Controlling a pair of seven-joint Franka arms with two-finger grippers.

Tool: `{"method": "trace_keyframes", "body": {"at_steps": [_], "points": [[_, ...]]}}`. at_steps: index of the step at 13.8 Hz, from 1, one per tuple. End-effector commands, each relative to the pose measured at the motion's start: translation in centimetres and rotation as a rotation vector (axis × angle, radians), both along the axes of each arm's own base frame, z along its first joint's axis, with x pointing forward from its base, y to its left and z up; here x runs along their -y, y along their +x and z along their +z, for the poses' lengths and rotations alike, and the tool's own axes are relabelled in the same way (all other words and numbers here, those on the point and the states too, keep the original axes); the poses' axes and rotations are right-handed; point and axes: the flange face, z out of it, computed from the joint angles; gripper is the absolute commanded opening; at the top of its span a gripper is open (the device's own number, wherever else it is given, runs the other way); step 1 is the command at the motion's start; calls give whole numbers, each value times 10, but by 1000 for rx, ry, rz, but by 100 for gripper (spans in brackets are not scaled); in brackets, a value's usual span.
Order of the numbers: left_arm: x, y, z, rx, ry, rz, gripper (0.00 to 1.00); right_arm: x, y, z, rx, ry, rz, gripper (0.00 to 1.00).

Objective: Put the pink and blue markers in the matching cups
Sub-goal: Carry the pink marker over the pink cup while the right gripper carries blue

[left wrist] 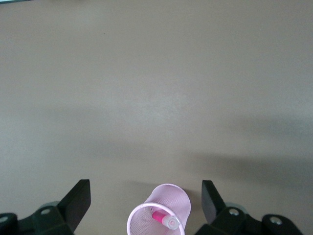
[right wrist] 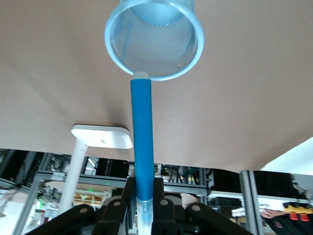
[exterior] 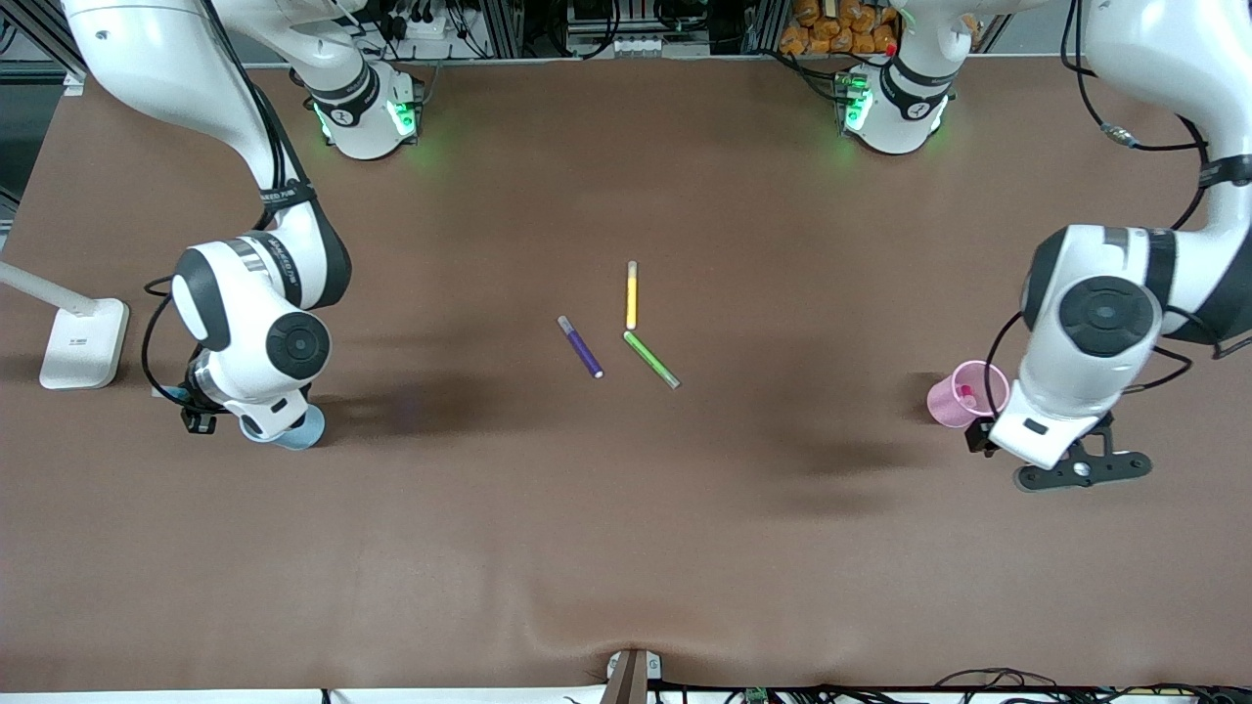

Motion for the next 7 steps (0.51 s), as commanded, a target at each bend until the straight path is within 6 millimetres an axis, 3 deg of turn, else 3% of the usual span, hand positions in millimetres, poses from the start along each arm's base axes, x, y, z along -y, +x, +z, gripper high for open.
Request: {"method": "trace_keyframes", "body": {"at_steps": [1,3,7], "points": [[-2,-5,17,-53,-91,9,100,-7,1,-15,-14,-35,58,0],[5,-16,34,-91,-103,-1,100,-9,1,-24,-22,-37,78,0],[24,-48,101,-119,-146,3,100,-8,1,-36,-32,-61,116,0]]}}
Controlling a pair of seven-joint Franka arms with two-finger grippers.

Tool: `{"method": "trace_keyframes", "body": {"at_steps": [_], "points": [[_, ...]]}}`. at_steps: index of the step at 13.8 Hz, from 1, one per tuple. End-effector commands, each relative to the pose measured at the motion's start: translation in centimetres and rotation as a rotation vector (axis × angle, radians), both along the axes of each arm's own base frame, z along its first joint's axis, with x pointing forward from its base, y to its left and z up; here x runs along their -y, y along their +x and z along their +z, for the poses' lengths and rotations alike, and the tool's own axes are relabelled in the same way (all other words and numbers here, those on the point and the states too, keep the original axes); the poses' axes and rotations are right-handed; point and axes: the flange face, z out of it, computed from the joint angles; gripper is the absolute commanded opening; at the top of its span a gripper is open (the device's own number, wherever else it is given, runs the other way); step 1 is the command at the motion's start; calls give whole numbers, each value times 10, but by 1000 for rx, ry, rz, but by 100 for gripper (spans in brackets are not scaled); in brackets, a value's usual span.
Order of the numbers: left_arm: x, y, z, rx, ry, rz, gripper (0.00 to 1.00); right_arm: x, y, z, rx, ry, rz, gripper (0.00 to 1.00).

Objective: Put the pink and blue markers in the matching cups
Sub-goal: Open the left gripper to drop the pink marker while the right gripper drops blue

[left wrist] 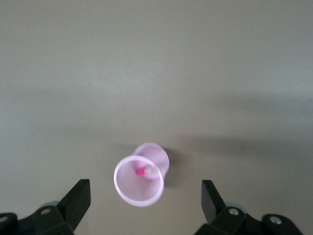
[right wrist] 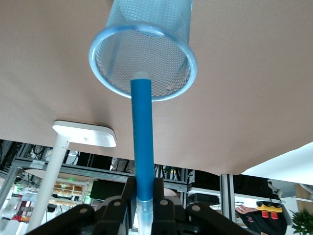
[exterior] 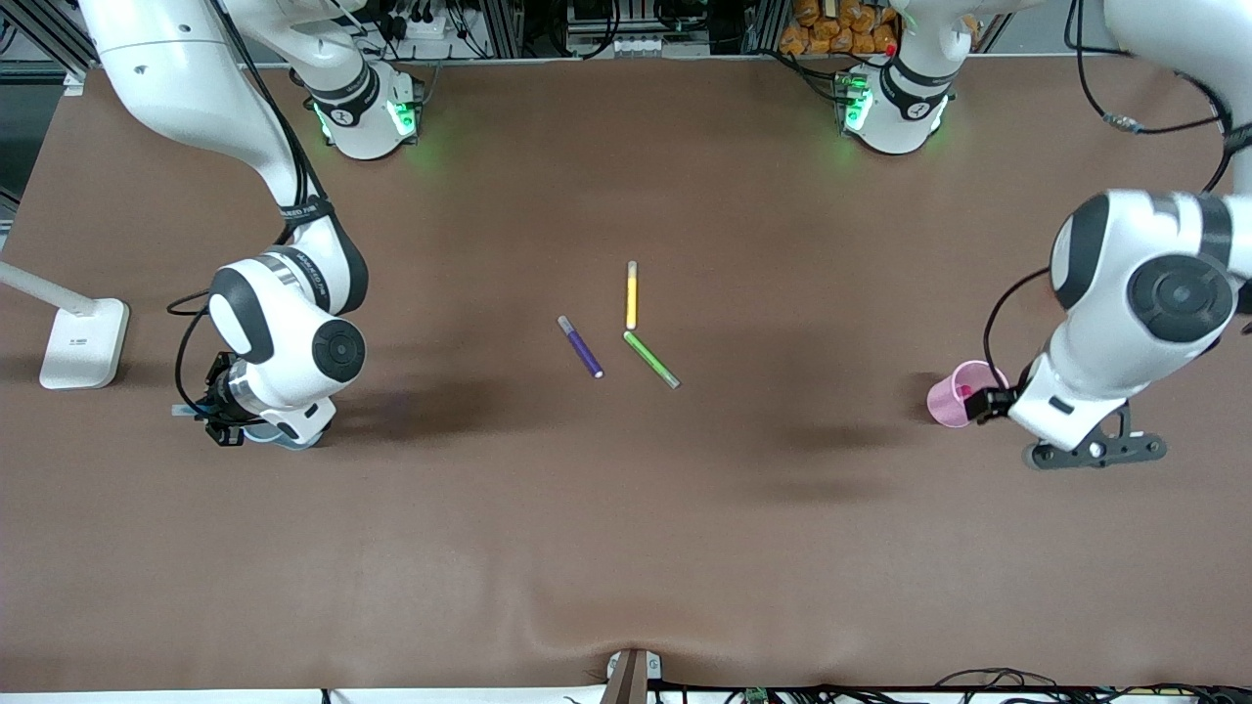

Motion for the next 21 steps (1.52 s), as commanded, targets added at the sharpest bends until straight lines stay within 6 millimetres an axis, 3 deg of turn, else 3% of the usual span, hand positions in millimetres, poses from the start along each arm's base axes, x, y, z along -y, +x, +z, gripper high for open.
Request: {"method": "trace_keyframes", "body": {"at_steps": [1,2,5,9,11,13,15,17,21], "points": [[8,-30,51,-28,-64,-16,100,0,-1,-3,-3,-19,28,47],[11,-40,71,-23,-92,-21,100,4,0,-3,-2,-17,24,99],[17,-71,119,-38,-160,-24,100,5,1,0,4,-17,21,100],[-2,-104,161,-63,-158,-51,100,-1,4,23,44,26,1,100],[-9,-120,176,-89,-181,-76,100,0,9,52,88,114,-64,100],[-31,-128,191,-69,-214,-100,100,3,12,87,138,230,-154,100],[-42,-137,193,-99,-232,-105,100,10,15,110,174,313,-224,100],[-41,-139,195,-96,-231,-111,100,9,12,136,233,405,-304,100],[-38,-139,223,-32,-166,-128,100,17,4,180,401,538,-518,100]]}}
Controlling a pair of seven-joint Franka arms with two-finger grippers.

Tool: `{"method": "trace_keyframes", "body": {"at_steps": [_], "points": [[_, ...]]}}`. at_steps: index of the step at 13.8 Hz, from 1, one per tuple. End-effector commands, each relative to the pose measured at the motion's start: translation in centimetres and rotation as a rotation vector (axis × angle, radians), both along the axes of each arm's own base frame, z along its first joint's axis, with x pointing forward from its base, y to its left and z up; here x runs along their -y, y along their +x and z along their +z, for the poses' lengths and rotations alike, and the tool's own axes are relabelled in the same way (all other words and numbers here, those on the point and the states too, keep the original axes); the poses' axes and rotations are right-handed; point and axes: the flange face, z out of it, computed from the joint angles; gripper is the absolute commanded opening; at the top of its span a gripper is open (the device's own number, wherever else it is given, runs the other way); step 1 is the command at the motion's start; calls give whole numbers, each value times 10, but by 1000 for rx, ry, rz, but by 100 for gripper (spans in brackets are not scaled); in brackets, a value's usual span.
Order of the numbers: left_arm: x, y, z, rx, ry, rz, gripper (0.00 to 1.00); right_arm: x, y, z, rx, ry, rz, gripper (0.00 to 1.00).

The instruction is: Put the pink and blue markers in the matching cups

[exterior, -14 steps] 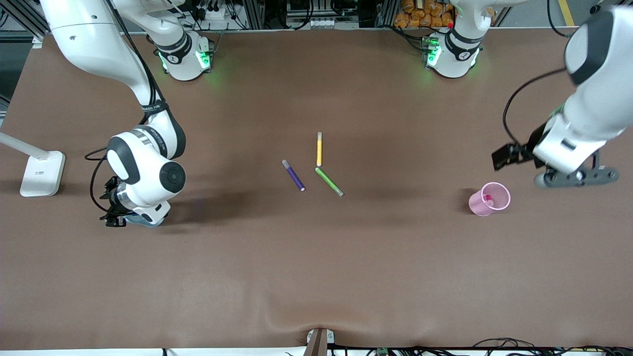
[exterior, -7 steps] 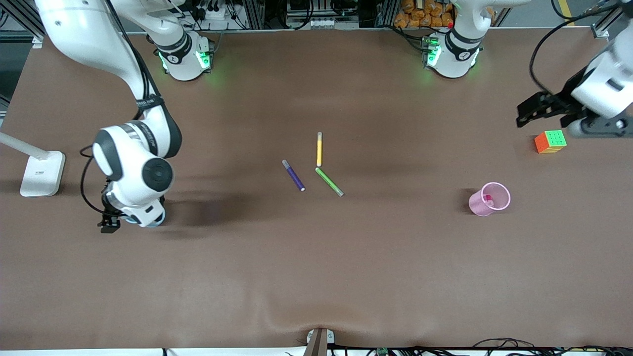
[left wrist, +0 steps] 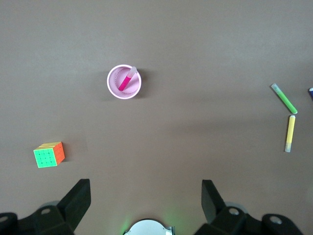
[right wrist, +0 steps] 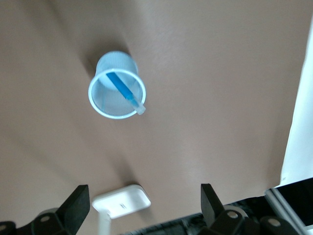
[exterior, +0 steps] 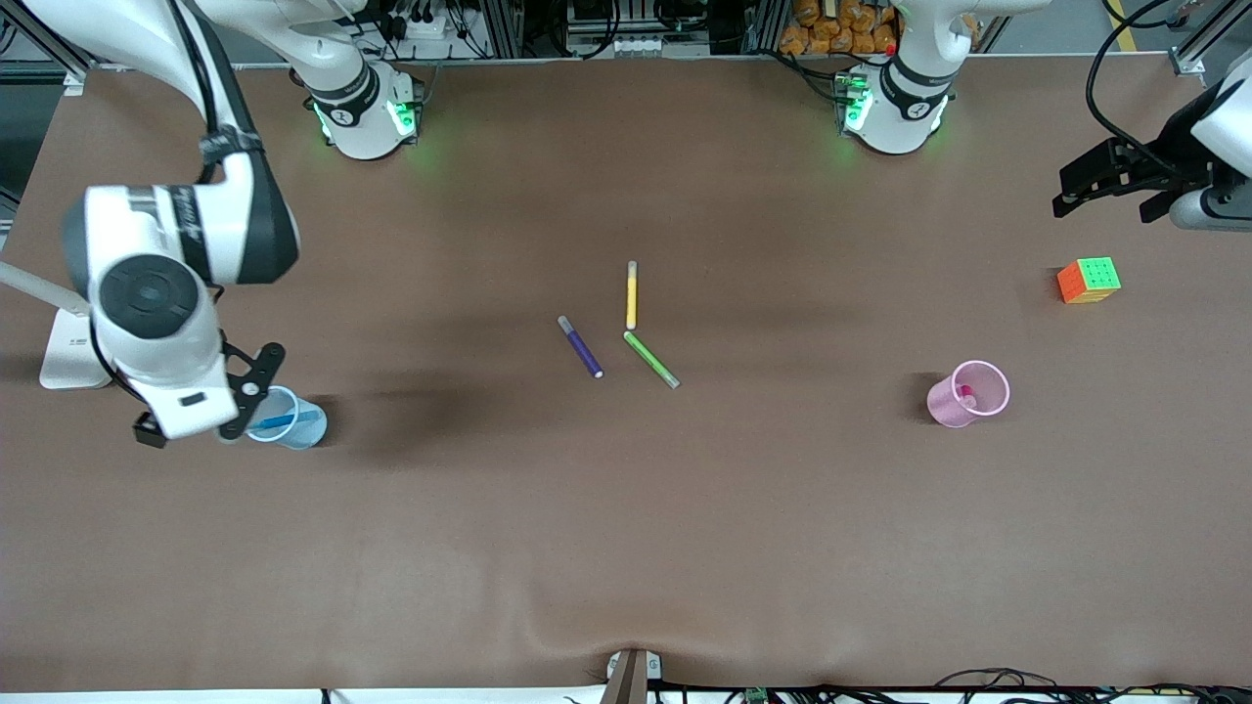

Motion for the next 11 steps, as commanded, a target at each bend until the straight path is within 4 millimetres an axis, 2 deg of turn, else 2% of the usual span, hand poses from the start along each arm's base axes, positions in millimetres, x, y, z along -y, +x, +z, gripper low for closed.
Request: {"method": "trace_keyframes", "body": {"at_steps": [1,3,5,9,11], "points": [[5,-1,25,63,53,-25,100,4,-11,31,88,112,-175,100],[14,1,39,96,56,-37,100,11,-18,52,148,229,-336,100],[14,7,31,79,36,-24,100,23,-27,72,174,317,-481,100],[13,6,32,77,25,-14,100,52,-50,115,234,392,-727,100],[10,7,30,74,27,-10,100,57,-63,131,243,432,-915,100]]}}
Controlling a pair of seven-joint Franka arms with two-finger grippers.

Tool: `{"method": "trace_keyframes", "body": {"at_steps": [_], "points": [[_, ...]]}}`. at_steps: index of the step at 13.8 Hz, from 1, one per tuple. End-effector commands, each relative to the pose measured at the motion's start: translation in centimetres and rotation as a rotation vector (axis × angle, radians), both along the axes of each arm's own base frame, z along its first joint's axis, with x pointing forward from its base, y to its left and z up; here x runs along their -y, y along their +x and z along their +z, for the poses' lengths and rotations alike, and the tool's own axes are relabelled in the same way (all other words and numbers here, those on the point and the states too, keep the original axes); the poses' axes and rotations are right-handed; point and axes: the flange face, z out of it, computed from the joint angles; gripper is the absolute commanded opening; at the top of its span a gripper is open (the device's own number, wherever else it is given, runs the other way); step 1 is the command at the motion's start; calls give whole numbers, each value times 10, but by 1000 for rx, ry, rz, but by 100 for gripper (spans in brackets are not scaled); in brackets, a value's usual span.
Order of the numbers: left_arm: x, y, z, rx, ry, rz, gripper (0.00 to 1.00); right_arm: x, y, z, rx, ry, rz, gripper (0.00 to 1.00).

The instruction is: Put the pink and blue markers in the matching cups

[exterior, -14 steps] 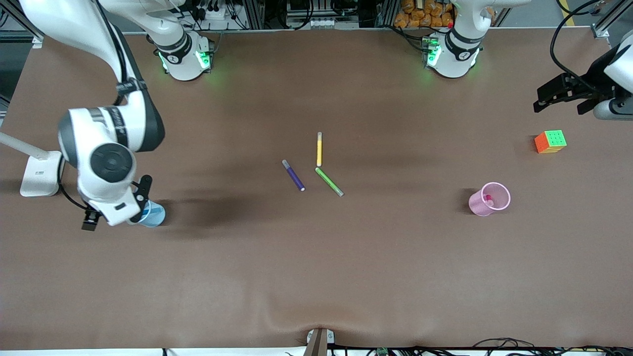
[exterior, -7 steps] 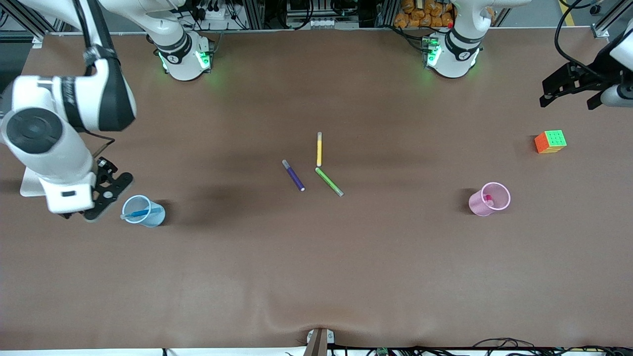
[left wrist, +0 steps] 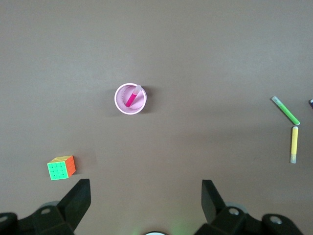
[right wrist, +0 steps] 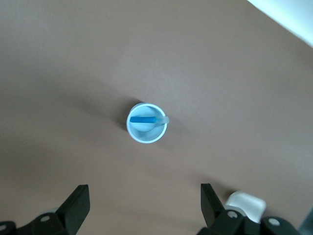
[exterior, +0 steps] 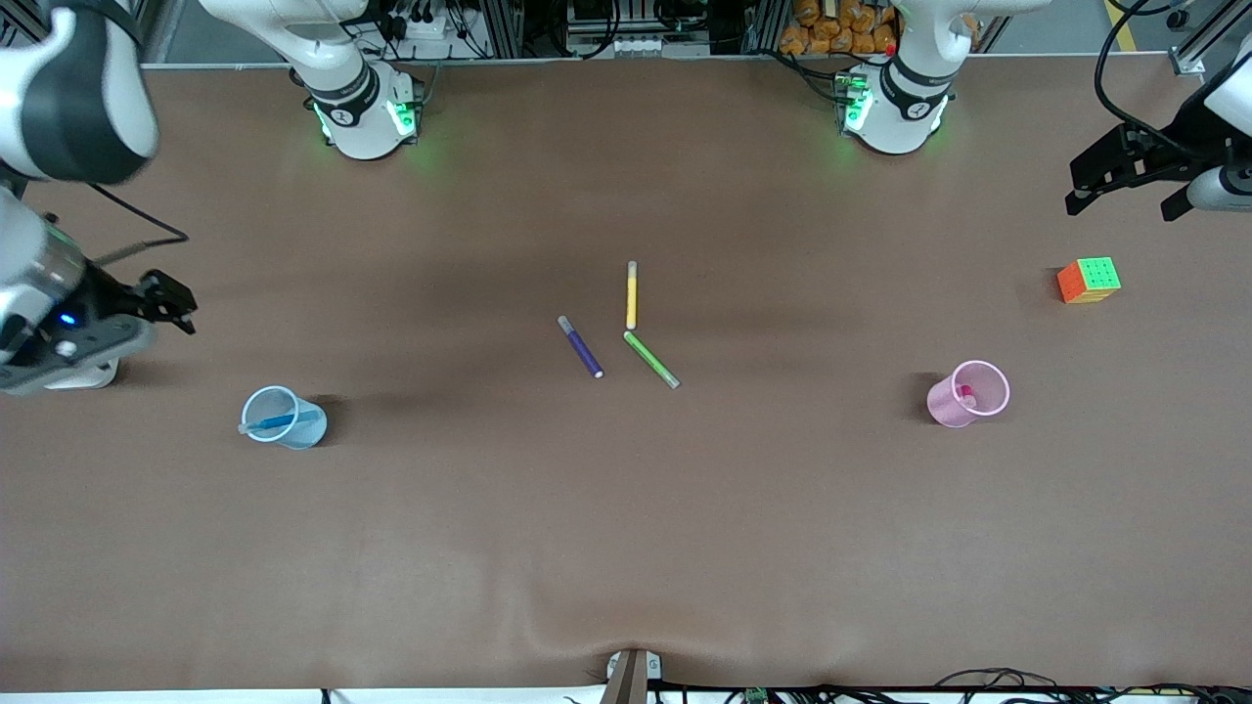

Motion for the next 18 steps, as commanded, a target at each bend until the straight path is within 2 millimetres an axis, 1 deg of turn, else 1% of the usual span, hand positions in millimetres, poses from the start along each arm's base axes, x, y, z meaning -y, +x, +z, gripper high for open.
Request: {"method": "trace_keyframes", "body": {"at_steps": [1,2,3,4,6,9,11,12,13,14,15,16,17,18], "points": [[-3,3,5,6,-10,11,100,0,-20,20,-20,80,-217,100],[-5,5,2,1,-14,16,100,-2,-24,24,-46,106,-274,100],[-4,6,1,-1,-14,20,100,1,-30,24,-84,137,-308,100],[-4,6,1,-1,-13,32,100,2,-37,31,-97,173,-323,100],[-4,6,-1,-7,-13,46,100,4,-44,39,-105,206,-337,100],[-5,5,1,-3,-7,81,100,21,-49,49,-83,196,-361,100],[-12,5,1,-4,-8,113,100,29,-50,49,-84,192,-375,100],[-21,4,2,-4,-7,138,100,31,-50,55,-78,191,-375,100],[-26,4,4,0,-6,140,100,33,-51,65,-73,187,-376,100],[-27,4,4,1,-4,141,100,34,-52,74,-72,177,-374,100],[-33,2,5,1,-4,150,100,34,-52,82,-70,173,-372,100],[-45,4,4,-1,-3,161,100,35,-54,84,-74,172,-373,100],[-47,4,2,-5,-2,152,100,35,-54,84,-78,159,-373,100],[-44,5,1,-7,-4,146,100,34,-54,84,-78,154,-369,100]]}}
